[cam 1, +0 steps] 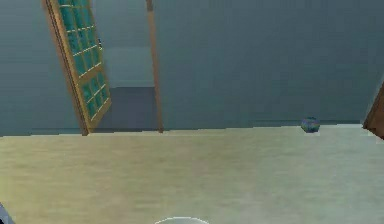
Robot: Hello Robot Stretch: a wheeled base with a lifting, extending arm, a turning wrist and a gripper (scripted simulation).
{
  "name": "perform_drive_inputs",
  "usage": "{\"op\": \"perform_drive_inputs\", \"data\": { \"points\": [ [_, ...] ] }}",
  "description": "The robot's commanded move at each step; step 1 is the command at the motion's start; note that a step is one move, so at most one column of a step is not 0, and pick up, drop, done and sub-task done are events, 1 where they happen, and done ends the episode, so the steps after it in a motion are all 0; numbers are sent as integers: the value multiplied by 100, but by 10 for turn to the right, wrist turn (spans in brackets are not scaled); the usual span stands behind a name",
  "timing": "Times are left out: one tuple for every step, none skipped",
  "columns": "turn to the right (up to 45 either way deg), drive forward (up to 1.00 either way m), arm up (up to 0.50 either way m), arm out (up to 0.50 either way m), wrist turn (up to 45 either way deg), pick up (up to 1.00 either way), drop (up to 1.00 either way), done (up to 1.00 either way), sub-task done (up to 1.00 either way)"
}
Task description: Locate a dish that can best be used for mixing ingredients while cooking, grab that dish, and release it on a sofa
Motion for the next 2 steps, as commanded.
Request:
{"op": "perform_drive_inputs", "data": {
  "points": [
    [-270,0,0,0,0,0,0,0,0],
    [0,85,0,0,0,0,0,0,0]
  ]
}}
